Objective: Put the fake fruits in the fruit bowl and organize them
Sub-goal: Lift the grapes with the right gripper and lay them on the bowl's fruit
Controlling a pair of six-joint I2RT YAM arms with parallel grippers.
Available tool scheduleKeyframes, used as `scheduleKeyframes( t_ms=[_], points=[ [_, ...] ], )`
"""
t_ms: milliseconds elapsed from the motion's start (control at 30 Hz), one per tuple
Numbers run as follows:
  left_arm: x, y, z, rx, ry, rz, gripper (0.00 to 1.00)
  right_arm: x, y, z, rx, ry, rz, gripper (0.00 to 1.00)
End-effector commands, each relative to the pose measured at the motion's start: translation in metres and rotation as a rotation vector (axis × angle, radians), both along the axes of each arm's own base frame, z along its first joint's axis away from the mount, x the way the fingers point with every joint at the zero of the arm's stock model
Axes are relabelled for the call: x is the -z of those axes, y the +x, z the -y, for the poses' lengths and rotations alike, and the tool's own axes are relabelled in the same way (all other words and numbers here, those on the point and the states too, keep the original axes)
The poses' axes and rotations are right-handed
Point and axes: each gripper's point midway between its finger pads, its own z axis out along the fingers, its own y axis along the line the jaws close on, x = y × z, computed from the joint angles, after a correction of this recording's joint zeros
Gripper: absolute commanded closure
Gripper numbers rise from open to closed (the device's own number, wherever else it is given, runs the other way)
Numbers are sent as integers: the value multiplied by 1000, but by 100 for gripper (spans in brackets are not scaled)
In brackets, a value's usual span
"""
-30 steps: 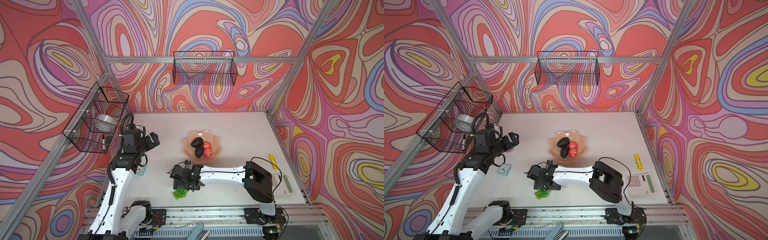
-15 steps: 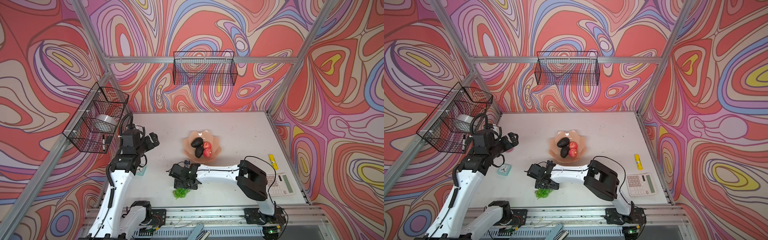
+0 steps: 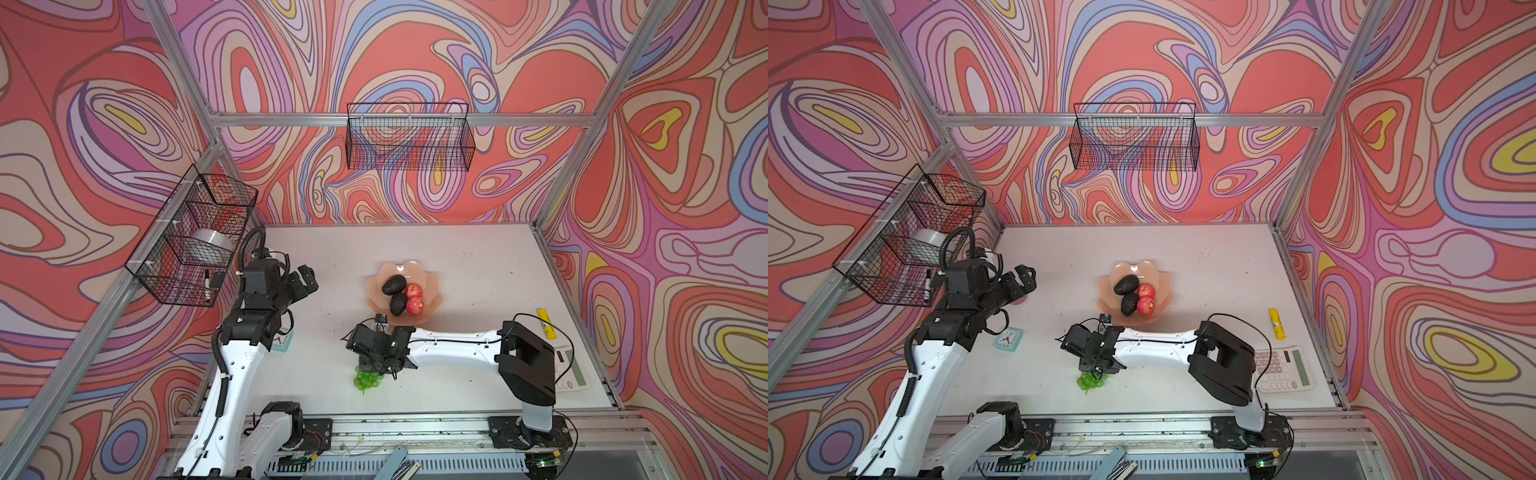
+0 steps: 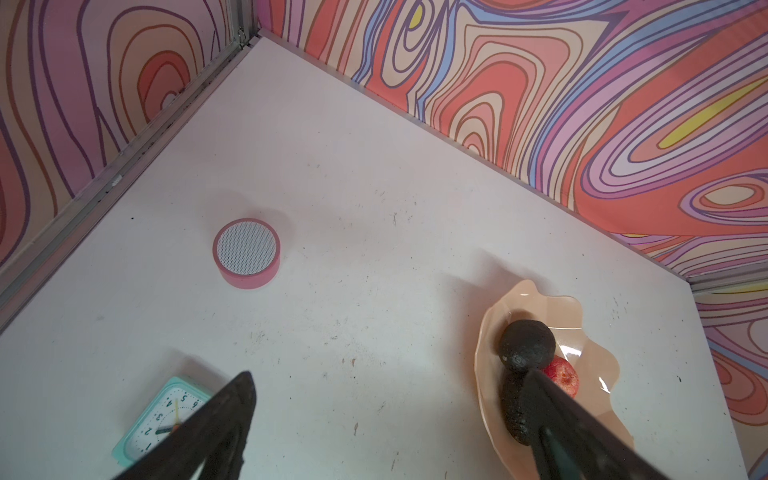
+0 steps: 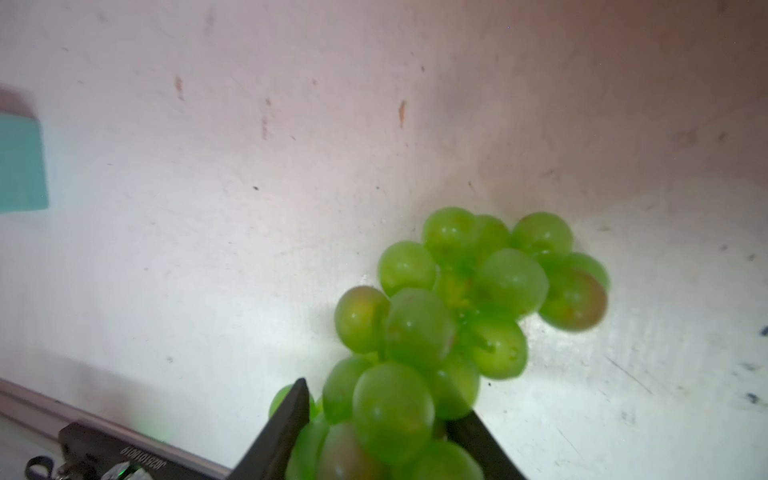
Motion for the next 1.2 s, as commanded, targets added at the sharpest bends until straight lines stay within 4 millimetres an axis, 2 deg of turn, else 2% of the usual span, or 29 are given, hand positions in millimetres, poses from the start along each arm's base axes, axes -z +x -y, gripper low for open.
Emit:
scheduleKeyframes(
  t_ms=[0, 233, 367, 400, 433, 567, 733, 833, 1067, 1167],
  points=[
    [4, -7, -5, -14, 19, -24, 0, -44, 18, -4, -4, 51, 123, 55],
    [4, -7, -6, -19, 22, -25, 0, -97, 33, -1, -34, 40, 247, 61],
    [4, -7, -6, -18, 23, -26, 0, -131, 46, 8, -34, 34, 321, 62],
    [5, -7, -6, -16, 21, -26, 0, -135, 52, 11, -35, 22, 334, 62],
    [5, -7, -6, -17, 21, -26, 0, -152, 57, 18, -29, 42, 352, 62],
    [5, -7, -6, -17, 20, -24, 0, -168, 78, 43, -16, 4, 384, 62],
    [5, -8, -6, -18, 19, -22, 0, -163, 112, 81, 27, -37, 385, 61],
    [5, -8, -7, -18, 19, -22, 0, -157, 133, 96, 40, -64, 397, 61],
    [6, -8, -8, -21, 23, -25, 0, -130, 174, 108, 36, -106, 375, 60],
    [6, -8, -8, -19, 27, -24, 0, -104, 190, 109, 37, -146, 348, 61]
  ],
)
